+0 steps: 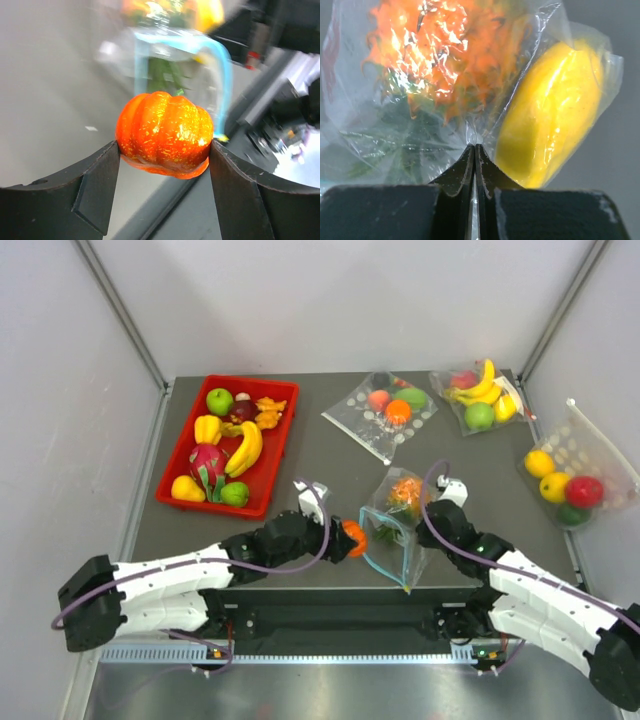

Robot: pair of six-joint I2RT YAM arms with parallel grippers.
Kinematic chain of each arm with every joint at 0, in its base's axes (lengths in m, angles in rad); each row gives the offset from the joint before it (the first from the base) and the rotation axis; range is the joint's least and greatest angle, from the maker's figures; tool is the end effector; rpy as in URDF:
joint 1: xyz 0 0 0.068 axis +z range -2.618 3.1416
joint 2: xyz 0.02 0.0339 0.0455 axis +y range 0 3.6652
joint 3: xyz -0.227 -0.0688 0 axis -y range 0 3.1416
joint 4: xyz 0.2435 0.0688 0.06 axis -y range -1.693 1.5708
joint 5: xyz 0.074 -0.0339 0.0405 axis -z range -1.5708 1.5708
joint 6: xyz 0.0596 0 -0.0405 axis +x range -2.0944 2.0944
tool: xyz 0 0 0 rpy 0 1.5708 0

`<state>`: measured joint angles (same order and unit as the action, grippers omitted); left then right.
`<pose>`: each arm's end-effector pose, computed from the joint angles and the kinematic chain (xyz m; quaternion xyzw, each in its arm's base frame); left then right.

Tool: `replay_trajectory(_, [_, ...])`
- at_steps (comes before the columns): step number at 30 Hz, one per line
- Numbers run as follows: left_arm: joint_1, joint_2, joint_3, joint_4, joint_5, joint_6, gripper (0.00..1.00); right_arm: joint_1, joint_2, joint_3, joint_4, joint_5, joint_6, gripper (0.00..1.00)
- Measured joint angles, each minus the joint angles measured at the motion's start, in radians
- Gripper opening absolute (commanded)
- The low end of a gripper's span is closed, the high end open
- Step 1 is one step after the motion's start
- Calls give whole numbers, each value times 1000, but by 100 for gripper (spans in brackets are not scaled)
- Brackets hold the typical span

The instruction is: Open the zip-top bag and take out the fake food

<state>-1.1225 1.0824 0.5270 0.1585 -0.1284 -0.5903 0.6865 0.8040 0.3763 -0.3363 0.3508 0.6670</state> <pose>0.1260 -0.2443 0.1851 0.1842 0.8110 -0.3825 0.4025 0.1698 0.1127 0.1407 0.0597 0.9062 0.1169 0.4018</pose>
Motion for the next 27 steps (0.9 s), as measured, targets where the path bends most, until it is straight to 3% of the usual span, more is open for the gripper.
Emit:
replay_trajectory(10, [362, -114, 4, -147, 27, 21, 23, -142, 30, 24, 58, -57, -82, 0])
replay_trajectory(19, [702, -113, 135, -249, 70, 88, 24, -199, 43, 25, 76, -136, -128, 0])
replay_trajectory(27, [825, -3, 189, -243, 51, 156, 24, -212, 18, 24, 84, -184, -141, 0])
